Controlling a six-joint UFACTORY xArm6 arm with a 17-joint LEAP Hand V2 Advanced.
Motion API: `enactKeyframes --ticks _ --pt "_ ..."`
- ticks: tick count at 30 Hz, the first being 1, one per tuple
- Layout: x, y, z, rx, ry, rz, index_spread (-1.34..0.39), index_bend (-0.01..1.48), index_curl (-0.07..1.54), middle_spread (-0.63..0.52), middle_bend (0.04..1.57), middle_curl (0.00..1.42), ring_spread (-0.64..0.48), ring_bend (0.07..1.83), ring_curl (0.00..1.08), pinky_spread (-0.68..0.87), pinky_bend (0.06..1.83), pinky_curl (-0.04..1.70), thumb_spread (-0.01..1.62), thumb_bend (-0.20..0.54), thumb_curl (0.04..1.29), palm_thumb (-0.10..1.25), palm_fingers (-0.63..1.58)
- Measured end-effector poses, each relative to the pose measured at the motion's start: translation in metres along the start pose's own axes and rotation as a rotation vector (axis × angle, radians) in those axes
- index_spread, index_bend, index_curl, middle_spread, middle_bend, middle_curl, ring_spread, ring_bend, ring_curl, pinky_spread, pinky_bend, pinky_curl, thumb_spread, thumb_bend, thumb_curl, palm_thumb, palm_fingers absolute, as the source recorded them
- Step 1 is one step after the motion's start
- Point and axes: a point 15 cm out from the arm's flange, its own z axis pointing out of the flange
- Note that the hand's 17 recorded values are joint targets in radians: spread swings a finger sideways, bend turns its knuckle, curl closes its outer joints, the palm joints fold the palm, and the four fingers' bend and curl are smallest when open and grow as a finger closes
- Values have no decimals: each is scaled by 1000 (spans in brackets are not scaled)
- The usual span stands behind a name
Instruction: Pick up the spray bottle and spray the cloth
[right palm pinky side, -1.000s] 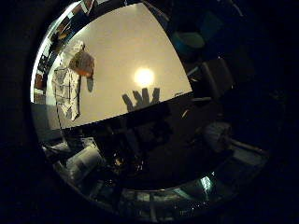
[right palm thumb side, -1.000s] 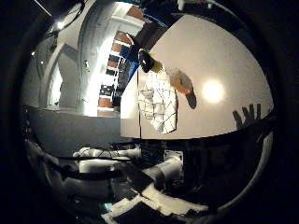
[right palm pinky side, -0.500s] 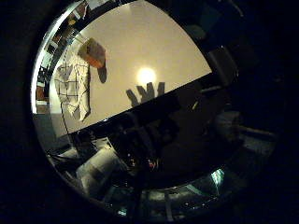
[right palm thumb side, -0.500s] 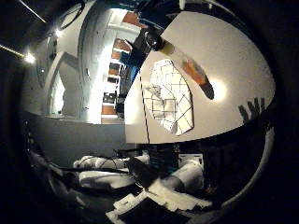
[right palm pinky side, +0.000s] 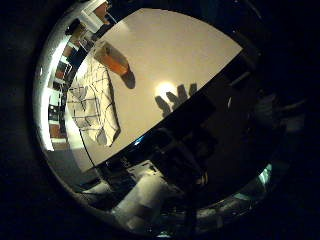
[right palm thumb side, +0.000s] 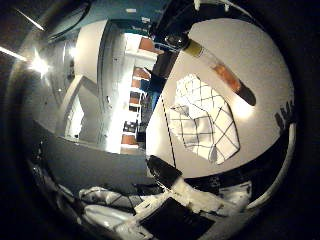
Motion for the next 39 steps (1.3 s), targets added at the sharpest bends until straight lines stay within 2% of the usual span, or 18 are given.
enactKeyframes --ticks 9,11,14,19,24,39 --pt "7 -4 12 162 17 95 -103 153 267 201 232 341 214 391 267 374 396 307 883 -34 310 446 196" --pt "6 -9 14 152 0 123 -82 144 264 216 227 339 221 374 263 400 462 321 888 -32 310 454 182" --pt "-6 -28 10 112 -16 131 -63 155 266 226 246 344 224 349 255 398 451 317 889 -33 308 451 141" --pt "-49 -70 28 -50 -76 90 -56 153 268 236 237 340 223 346 254 388 435 303 901 -31 302 444 123" --pt "-27 -76 20 -20 -74 160 -55 158 274 229 236 338 230 334 253 386 416 298 905 -31 303 449 118" --pt "-2 -91 40 39 -118 255 -56 159 282 235 212 335 242 313 253 382 366 297 927 -29 296 454 117"
